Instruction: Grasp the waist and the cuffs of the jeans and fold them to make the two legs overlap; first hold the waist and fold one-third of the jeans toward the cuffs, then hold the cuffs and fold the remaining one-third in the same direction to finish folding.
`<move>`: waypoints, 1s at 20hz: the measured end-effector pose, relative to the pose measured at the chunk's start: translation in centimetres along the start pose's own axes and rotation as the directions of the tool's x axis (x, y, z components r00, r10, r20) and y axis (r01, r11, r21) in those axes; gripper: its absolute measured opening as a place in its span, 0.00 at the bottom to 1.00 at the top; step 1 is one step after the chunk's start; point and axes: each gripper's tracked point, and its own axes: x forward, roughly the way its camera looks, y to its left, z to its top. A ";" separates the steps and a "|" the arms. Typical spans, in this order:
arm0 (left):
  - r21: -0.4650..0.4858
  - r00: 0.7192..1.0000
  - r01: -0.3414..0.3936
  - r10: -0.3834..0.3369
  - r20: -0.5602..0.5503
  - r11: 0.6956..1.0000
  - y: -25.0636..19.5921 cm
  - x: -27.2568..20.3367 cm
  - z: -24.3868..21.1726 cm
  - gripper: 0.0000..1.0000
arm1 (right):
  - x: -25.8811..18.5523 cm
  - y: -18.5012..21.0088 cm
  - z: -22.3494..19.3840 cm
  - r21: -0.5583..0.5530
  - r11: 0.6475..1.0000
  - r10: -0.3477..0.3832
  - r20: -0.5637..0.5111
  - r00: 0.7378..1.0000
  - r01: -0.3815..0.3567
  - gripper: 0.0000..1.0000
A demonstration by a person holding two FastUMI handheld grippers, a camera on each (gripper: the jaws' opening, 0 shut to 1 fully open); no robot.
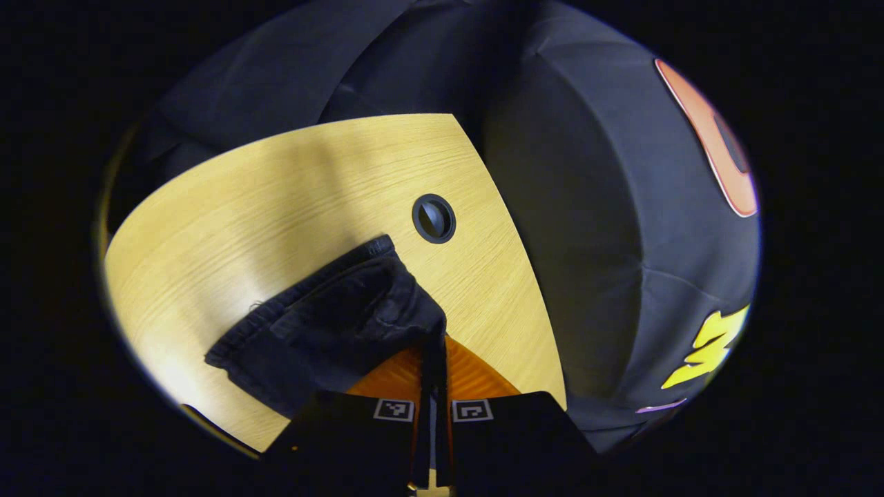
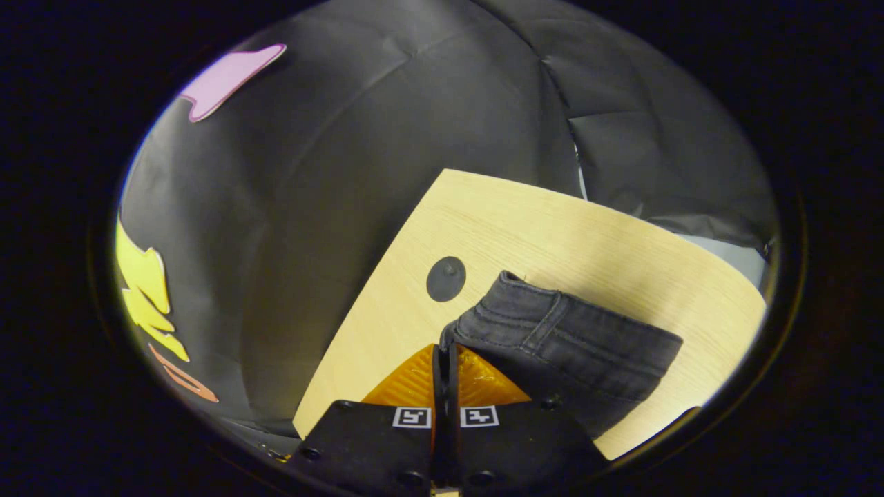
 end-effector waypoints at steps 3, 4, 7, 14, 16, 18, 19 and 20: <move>-0.004 1.000 -0.023 0.023 0.001 1.000 1.0 1.6 -0.1 0.08 | 0.3 -0.4 0.0 0.007 1.000 -0.016 0.010 1.000 0.016 0.00; -0.001 1.000 -0.029 0.029 0.008 1.000 1.1 1.8 0.0 0.07 | 0.5 -0.4 -0.1 0.004 1.000 -0.019 0.013 1.000 0.019 0.01; 0.026 0.999 -0.038 0.038 0.009 0.999 0.9 2.1 -0.3 0.70 | 0.7 0.2 -0.1 -0.033 0.999 -0.005 0.012 1.000 0.006 0.30; 0.245 0.991 -0.109 0.085 0.104 0.963 -0.6 -2.2 -0.7 1.00 | -4.5 1.8 1.4 -0.158 0.987 0.021 0.124 0.992 -0.001 0.73; 0.367 0.984 -0.112 0.051 0.172 0.923 -2.5 -4.9 -0.9 0.98 | -7.4 2.1 1.6 -0.279 0.960 0.021 0.178 0.984 0.030 0.86; 0.486 0.965 -0.118 -0.016 0.262 0.866 -4.7 -8.5 -1.5 0.98 | -10.9 2.9 1.1 -0.420 0.906 0.058 0.240 0.969 0.049 0.87; 0.532 0.950 -0.122 -0.056 0.306 0.838 -5.7 -10.5 -2.1 0.98 | -13.0 3.4 0.5 -0.482 0.874 0.083 0.269 0.960 0.059 0.87; 0.572 0.930 -0.132 -0.099 0.354 0.810 -6.7 -12.5 -2.8 0.98 | -15.3 3.9 -0.1 -0.532 0.845 0.113 0.293 0.950 0.063 0.87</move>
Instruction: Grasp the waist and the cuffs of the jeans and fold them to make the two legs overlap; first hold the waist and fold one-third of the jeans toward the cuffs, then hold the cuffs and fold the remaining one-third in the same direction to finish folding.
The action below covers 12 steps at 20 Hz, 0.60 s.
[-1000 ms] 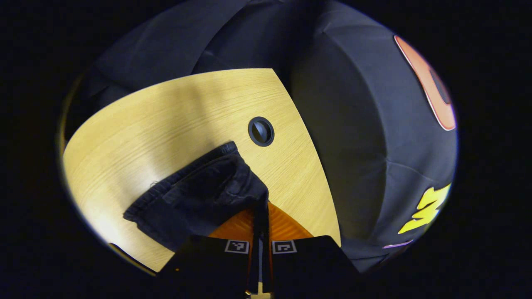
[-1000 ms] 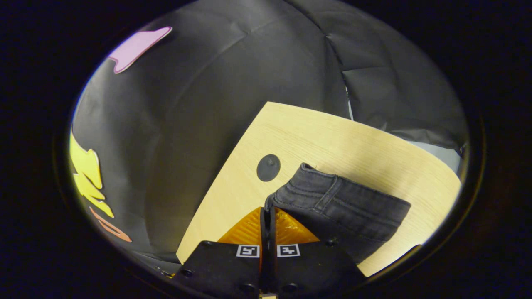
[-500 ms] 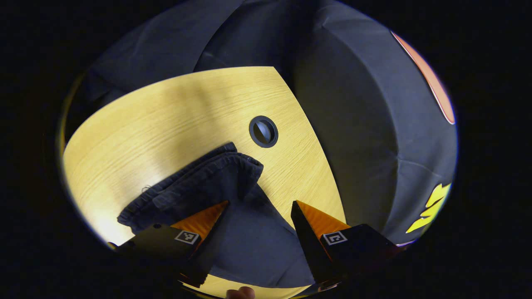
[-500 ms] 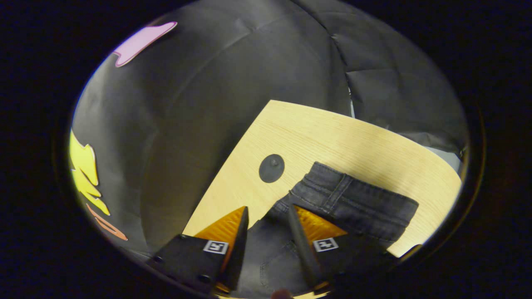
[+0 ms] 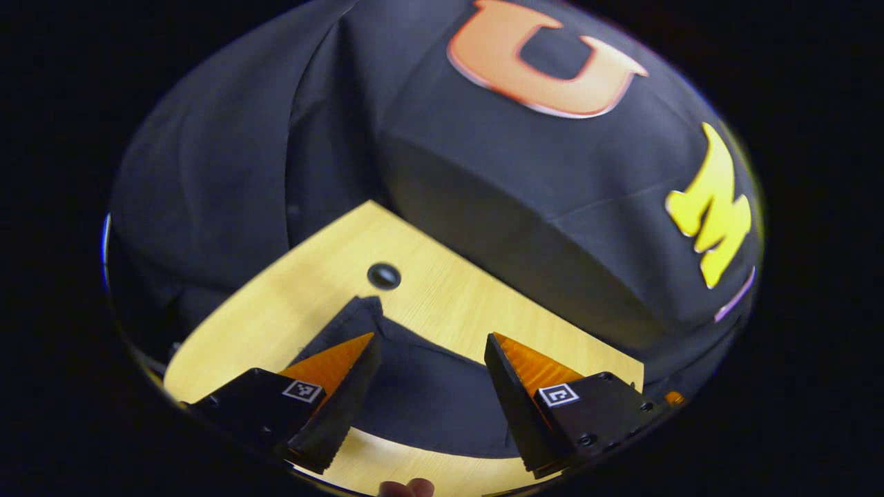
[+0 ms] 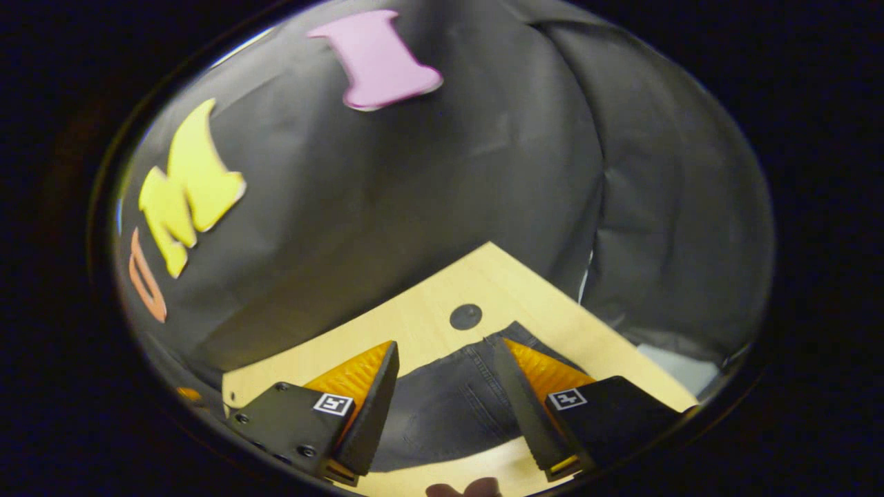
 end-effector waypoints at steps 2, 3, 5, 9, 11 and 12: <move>0.083 0.995 0.006 -0.014 0.100 0.997 -1.7 -3.5 1.0 0.98 | -4.4 1.2 0.0 -0.081 0.997 0.018 0.058 0.998 -0.013 0.87; 0.129 0.988 0.003 -0.023 0.151 0.992 -2.7 -5.2 1.3 0.98 | -6.5 1.0 -0.4 -0.106 0.994 0.016 0.073 0.997 -0.008 0.80; 0.225 0.963 0.014 -0.073 0.258 0.974 -4.8 -9.1 1.7 0.98 | -10.2 0.3 -0.9 -0.132 0.991 -0.005 0.127 0.992 0.022 0.90; 0.338 0.937 -0.018 -0.103 0.335 0.941 -6.5 -14.0 -0.7 0.99 | -13.5 -1.5 -2.9 -0.110 0.992 -0.051 0.155 0.987 0.069 0.97; 0.324 0.940 -0.001 -0.110 0.323 0.946 -7.6 -15.0 -2.1 0.99 | -13.0 -2.9 -4.1 -0.078 0.994 -0.066 0.139 0.988 0.077 0.97; 0.313 0.942 0.010 -0.114 0.316 0.950 -8.1 -15.2 -2.5 0.99 | -12.2 -3.6 -4.8 -0.051 0.996 -0.070 0.120 0.990 0.076 0.97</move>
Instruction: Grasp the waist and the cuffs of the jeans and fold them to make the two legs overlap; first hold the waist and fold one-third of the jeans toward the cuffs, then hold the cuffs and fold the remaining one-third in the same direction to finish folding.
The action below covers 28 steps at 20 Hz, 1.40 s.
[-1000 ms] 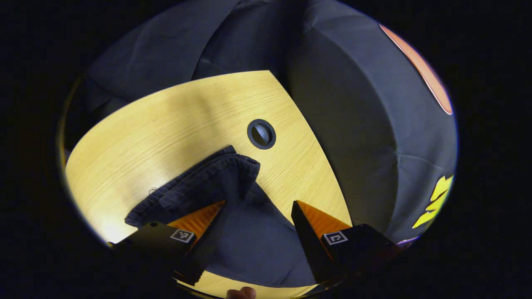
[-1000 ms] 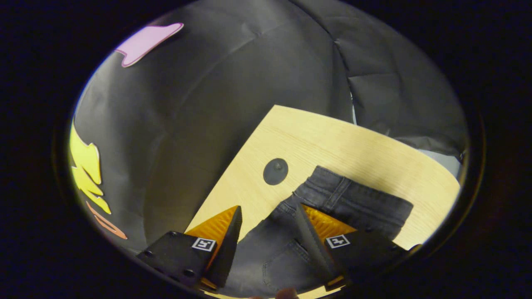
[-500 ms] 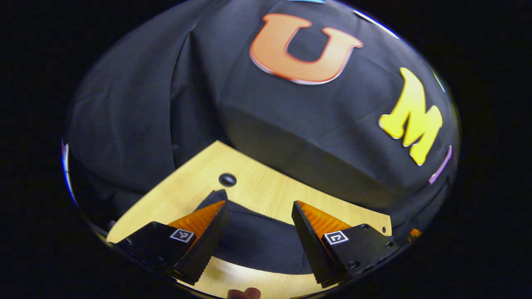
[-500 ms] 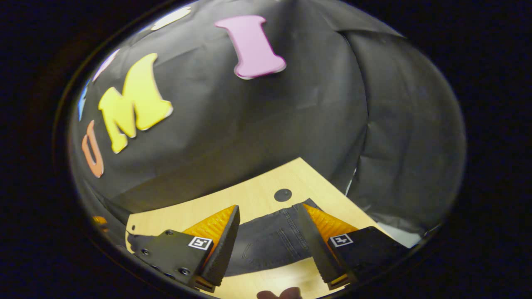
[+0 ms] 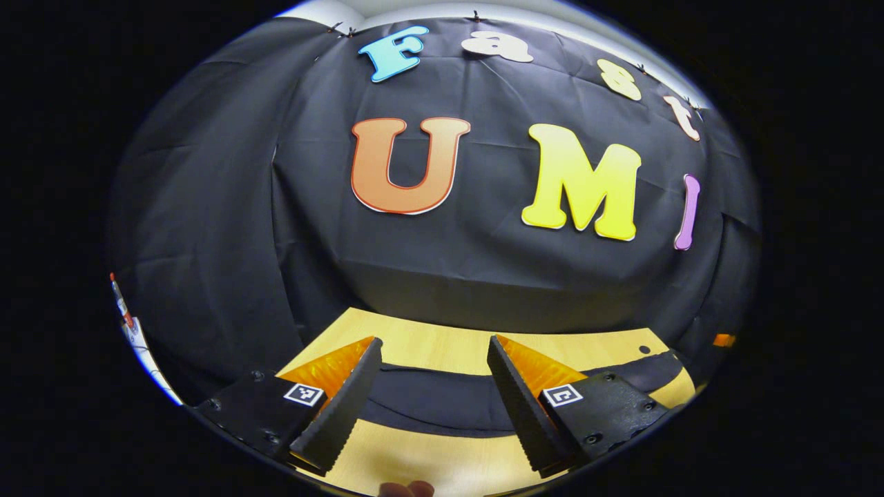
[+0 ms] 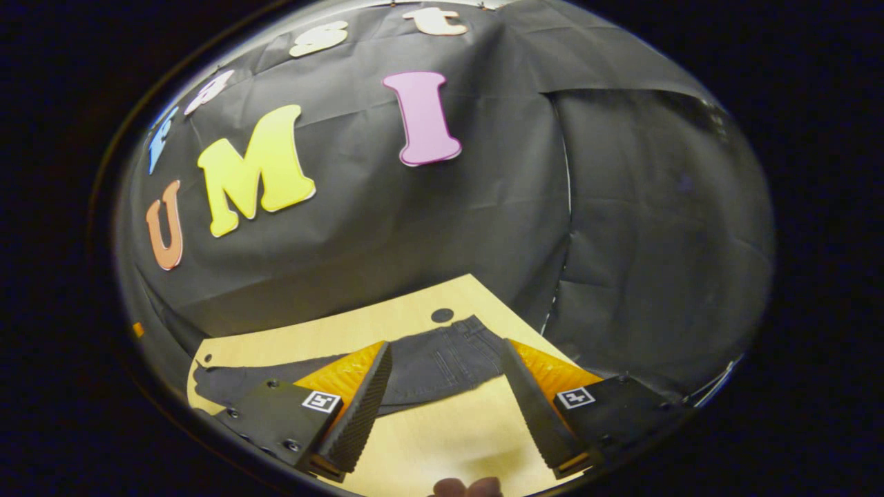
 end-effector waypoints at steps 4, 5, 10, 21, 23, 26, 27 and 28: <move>0.005 0.998 0.000 0.000 -0.058 1.000 -0.8 -0.4 -1.2 0.99 | 5.7 -3.0 -4.1 0.091 0.995 -0.034 -0.091 0.995 0.042 0.97; 0.004 0.998 0.000 0.001 -0.070 1.000 -1.1 -0.5 -1.3 0.99 | 7.7 -4.1 -5.2 0.121 0.991 -0.044 -0.118 0.992 0.058 0.97; 0.017 0.992 -0.034 0.036 -0.125 0.999 -1.8 -1.4 -2.1 0.99 | 14.8 -7.9 -7.2 0.230 0.965 -0.086 -0.181 0.980 0.127 0.98; 0.024 0.983 -0.060 0.063 -0.173 0.998 -2.6 -1.7 -3.6 0.99 | 19.5 -6.7 -8.3 0.104 0.993 -0.041 -0.206 0.978 0.064 0.86; 0.019 0.982 -0.066 0.068 -0.175 0.998 -2.1 -1.7 -3.8 0.99 | 20.1 -5.7 -8.8 0.115 0.992 -0.028 -0.228 0.973 0.055 0.66; 0.000 0.980 -0.079 0.077 -0.183 0.997 -0.8 -1.8 -4.4 0.99 | 19.5 -6.4 -7.6 0.173 0.982 -0.037 -0.229 0.973 0.078 0.37; -0.008 0.979 -0.088 0.085 -0.187 0.996 -0.3 -1.8 -4.8 0.99 | 19.6 -6.5 -7.5 0.190 0.977 -0.046 -0.231 0.972 0.091 0.17; -0.020 0.978 -0.095 0.089 -0.190 0.995 0.3 -1.9 -4.9 0.99 | 18.8 -6.5 -7.6 0.187 0.977 -0.052 -0.249 0.967 0.101 0.02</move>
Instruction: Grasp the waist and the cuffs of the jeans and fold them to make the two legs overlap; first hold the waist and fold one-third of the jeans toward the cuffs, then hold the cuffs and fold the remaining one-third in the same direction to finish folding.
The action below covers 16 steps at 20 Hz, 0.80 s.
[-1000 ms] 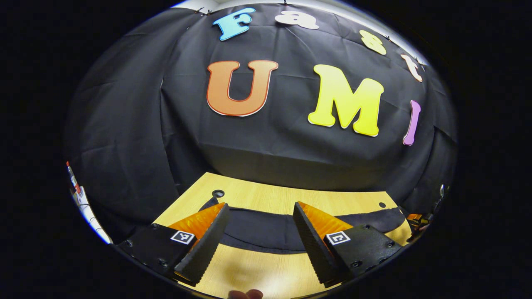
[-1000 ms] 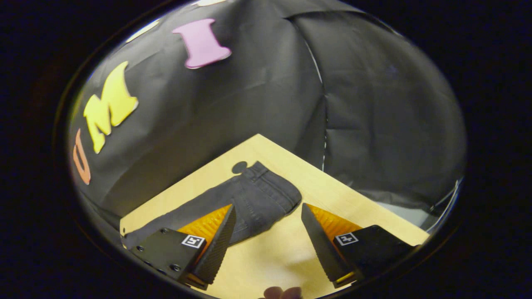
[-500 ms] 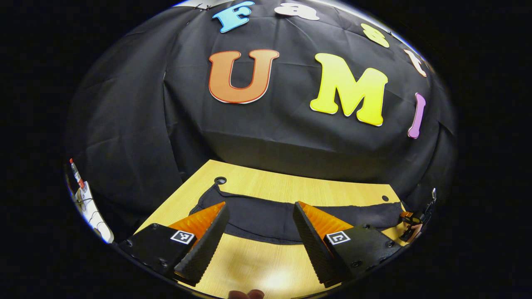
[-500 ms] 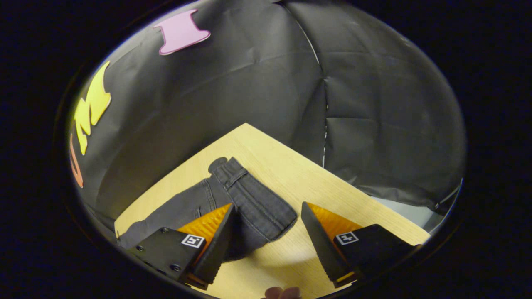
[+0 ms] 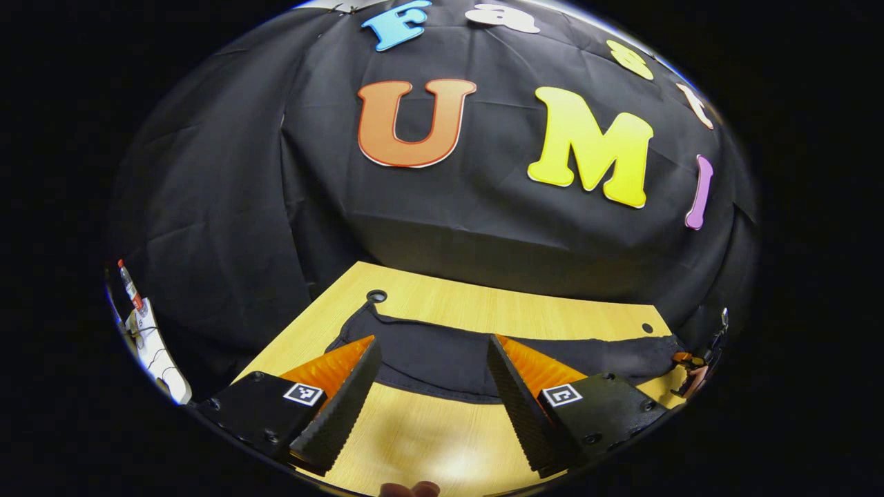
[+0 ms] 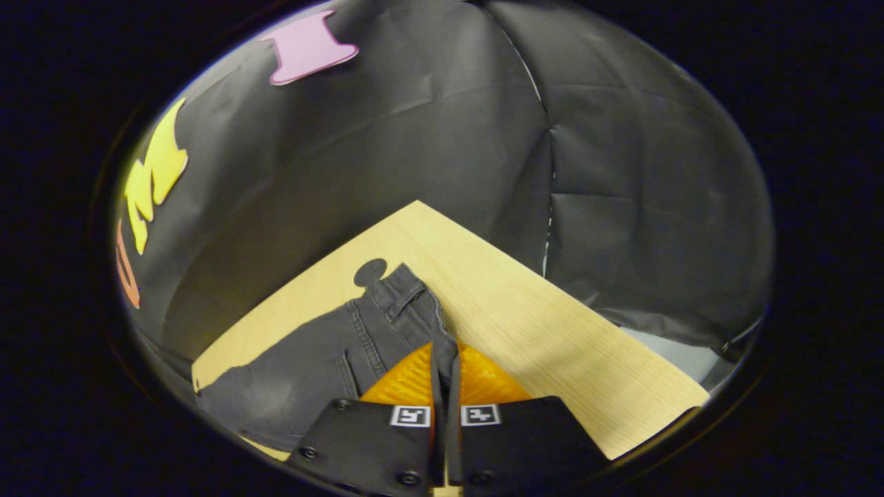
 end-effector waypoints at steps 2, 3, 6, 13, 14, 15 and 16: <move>-0.030 1.000 -0.006 0.006 -0.006 1.000 0.9 -0.1 -0.5 0.99 | -1.3 -0.2 0.3 -0.025 1.000 -0.010 -0.003 1.000 0.010 0.01; -0.040 1.000 -0.009 0.009 -0.009 0.999 1.4 -0.3 -0.7 0.99 | -1.9 0.5 0.9 -0.032 0.999 -0.012 0.005 1.000 0.012 0.01; -0.037 1.000 -0.013 0.013 0.006 0.999 2.9 -0.5 -0.8 0.99 | -5.2 2.3 2.6 -0.075 0.997 0.003 0.051 0.999 0.001 0.01; -0.044 0.999 0.017 -0.015 0.050 0.999 5.1 -1.2 -0.1 0.99 | -12.1 11.4 4.7 -0.154 0.986 0.090 0.124 0.988 -0.071 0.01; -0.041 0.998 0.021 -0.019 0.057 0.999 5.5 -1.3 0.0 0.99 | -13.2 13.2 4.8 -0.173 0.981 0.109 0.131 0.985 -0.085 0.01; -0.040 0.998 0.025 -0.023 0.063 0.999 5.9 -1.4 -0.1 0.99 | -14.2 15.0 4.9 -0.194 0.976 0.129 0.139 0.982 -0.101 0.01; -0.041 0.997 0.030 -0.027 0.067 0.999 6.3 -1.5 -0.2 0.99 | -15.3 17.2 5.0 -0.216 0.969 0.151 0.147 0.978 -0.118 0.01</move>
